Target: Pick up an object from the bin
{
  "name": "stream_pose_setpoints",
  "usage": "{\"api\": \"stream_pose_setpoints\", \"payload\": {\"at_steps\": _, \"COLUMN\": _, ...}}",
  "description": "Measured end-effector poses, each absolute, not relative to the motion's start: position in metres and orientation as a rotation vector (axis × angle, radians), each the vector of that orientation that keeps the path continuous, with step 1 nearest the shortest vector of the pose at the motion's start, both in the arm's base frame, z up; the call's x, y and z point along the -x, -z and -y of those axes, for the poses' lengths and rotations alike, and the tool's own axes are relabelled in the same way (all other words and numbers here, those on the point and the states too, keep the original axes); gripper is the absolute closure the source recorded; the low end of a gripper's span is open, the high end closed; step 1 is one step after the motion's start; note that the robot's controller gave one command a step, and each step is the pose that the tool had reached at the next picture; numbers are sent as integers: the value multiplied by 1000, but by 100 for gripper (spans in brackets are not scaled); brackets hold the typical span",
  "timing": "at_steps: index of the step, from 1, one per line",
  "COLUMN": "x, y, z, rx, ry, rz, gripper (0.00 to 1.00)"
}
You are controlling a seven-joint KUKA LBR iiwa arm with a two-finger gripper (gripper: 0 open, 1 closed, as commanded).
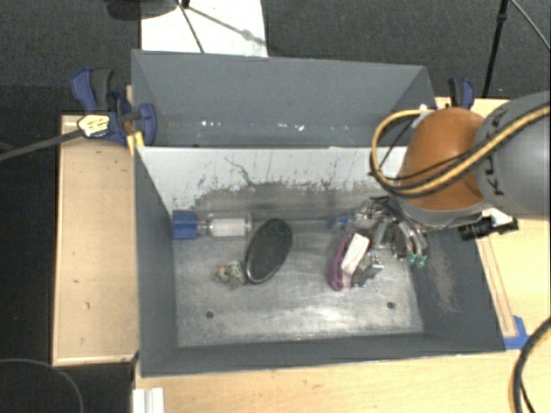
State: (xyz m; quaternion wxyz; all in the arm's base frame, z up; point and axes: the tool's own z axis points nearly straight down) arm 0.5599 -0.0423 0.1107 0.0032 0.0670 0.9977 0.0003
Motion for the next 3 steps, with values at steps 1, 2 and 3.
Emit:
{"api": "stream_pose_setpoints", "payload": {"at_steps": 1, "x": -570, "y": -89, "z": 37, "rx": 139, "ry": -1, "rz": -3138, "gripper": 0}}
{"api": "stream_pose_setpoints", "payload": {"at_steps": 2, "x": -570, "y": -88, "z": 36, "rx": 139, "ry": -4, "rz": -3141, "gripper": 100}}
{"api": "stream_pose_setpoints", "payload": {"at_steps": 3, "x": -559, "y": -239, "z": 56, "rx": 637, "ry": 4, "rz": -3068, "gripper": 100}}
